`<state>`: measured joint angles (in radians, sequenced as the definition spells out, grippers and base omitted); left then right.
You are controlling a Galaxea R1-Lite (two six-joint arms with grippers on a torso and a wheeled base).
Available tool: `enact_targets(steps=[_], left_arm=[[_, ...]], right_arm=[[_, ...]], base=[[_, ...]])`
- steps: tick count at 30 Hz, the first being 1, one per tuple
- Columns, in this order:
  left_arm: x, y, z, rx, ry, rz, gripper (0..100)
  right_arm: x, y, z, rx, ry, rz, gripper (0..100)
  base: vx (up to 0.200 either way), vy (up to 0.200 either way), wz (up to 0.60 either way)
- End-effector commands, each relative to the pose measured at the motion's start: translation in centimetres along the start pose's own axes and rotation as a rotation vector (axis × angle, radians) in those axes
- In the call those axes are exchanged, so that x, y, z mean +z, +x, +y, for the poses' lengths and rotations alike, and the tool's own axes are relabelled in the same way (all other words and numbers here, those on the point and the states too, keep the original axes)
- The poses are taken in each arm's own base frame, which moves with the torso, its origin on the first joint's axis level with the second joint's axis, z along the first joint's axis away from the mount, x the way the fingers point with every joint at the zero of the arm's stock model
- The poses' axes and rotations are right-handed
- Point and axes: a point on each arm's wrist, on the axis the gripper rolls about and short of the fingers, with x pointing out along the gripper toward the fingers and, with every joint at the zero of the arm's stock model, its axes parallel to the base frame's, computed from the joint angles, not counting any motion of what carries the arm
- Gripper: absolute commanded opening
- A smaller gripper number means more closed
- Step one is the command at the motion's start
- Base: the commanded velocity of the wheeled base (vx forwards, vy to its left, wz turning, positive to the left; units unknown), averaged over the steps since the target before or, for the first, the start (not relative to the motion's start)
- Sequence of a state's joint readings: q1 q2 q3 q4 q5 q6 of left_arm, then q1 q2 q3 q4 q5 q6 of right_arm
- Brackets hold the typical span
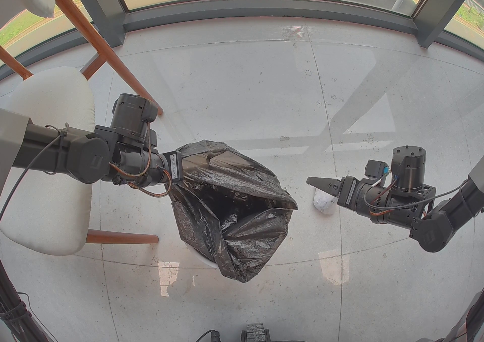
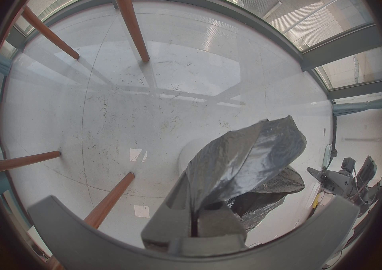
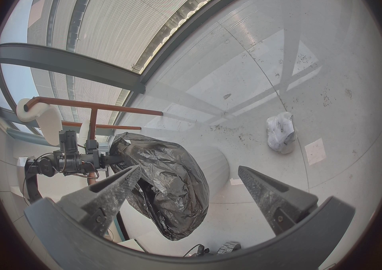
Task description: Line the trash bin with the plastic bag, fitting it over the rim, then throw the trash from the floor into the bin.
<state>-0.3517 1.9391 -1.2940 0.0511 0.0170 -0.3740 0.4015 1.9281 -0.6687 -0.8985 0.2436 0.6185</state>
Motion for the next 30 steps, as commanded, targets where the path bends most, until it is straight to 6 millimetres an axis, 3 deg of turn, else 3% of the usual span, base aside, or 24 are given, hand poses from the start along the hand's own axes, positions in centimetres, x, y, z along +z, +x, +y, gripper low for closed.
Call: enact_targets(steps=[1,7,12,14,16,21,25,30], left_arm=[[-0.3,0.3,0.2,0.008,0.005,0.007,100],[-0.3,0.2,0.4,-0.001,0.036,-0.03,100],[-2.1,-0.7,0.5,-0.003,0.081,0.018,100],[-4.1,-2.5,-1.0,-0.064,0.123,0.053,100],[-5.2,-3.0,-1.8,-0.1,0.148,0.083,100],[-5.8,-3.3,-3.8,-0.152,0.188,0.088,100],[-7.2,-2.8,-4.4,-0.158,0.214,0.137,100],[-8.3,-0.5,-4.3,-0.129,0.228,0.19,100]], right_arm=[[0.0,0.0,0.0,0.001,-0.001,0.0,100],[-0.5,-0.4,-0.2,-0.012,0.003,0.015,100],[-0.8,-0.6,-0.5,-0.021,0.007,0.025,100],[-1.0,-0.7,-0.5,-0.023,0.008,0.033,100],[-1.2,-0.7,-0.5,-0.026,0.009,0.038,100],[-1.4,-0.7,-0.5,-0.024,0.006,0.045,100],[-1.5,-0.6,-0.4,-0.021,0.004,0.048,100],[-1.5,-0.6,-0.3,-0.02,0.004,0.051,100]], base=[[0.0,0.0,0.0],[0.0,0.0,0.0],[0.0,0.0,0.0],[0.0,0.0,0.0],[0.0,0.0,0.0],[0.0,0.0,0.0],[0.0,0.0,0.0],[0.0,0.0,0.0]])
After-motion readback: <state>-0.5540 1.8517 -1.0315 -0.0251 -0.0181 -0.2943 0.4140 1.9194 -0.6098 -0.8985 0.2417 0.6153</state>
